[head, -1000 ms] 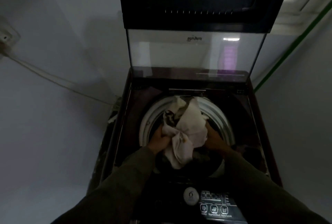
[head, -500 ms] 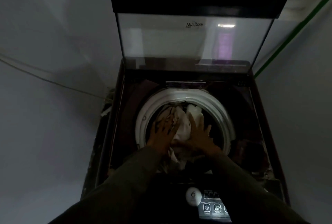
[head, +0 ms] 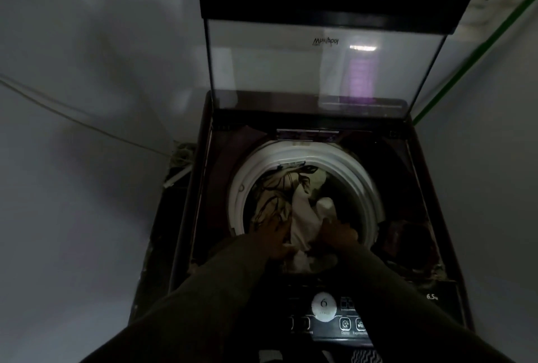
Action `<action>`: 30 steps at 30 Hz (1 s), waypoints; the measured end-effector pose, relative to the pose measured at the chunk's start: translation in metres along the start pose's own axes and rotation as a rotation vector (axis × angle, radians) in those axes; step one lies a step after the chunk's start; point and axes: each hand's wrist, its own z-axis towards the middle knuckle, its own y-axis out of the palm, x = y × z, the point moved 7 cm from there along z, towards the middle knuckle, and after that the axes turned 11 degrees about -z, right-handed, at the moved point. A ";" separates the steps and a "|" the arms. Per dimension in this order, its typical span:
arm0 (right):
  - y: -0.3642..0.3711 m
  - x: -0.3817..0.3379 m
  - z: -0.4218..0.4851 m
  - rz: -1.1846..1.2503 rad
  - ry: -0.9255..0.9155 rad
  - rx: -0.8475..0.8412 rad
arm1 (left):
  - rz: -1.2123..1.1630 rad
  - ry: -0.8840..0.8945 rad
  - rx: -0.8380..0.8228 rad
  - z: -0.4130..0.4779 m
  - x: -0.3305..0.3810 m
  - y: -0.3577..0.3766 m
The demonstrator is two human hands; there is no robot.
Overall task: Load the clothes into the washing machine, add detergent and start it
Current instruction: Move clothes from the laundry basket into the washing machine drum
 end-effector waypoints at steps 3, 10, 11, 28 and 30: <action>-0.032 -0.008 -0.022 -0.066 0.025 0.087 | 0.161 0.008 0.109 -0.011 0.006 -0.016; -0.078 -0.035 -0.074 -0.026 -0.082 0.480 | 0.185 0.141 0.536 -0.060 0.028 -0.061; -0.081 -0.038 -0.080 -0.026 -0.089 0.517 | 0.206 0.152 0.595 -0.066 0.028 -0.063; -0.090 -0.128 -0.164 -0.079 -0.566 0.830 | 0.043 -0.199 1.066 -0.201 -0.024 -0.032; -0.083 -0.137 -0.173 -0.097 -0.642 0.830 | -0.018 -0.282 1.117 -0.221 -0.031 -0.021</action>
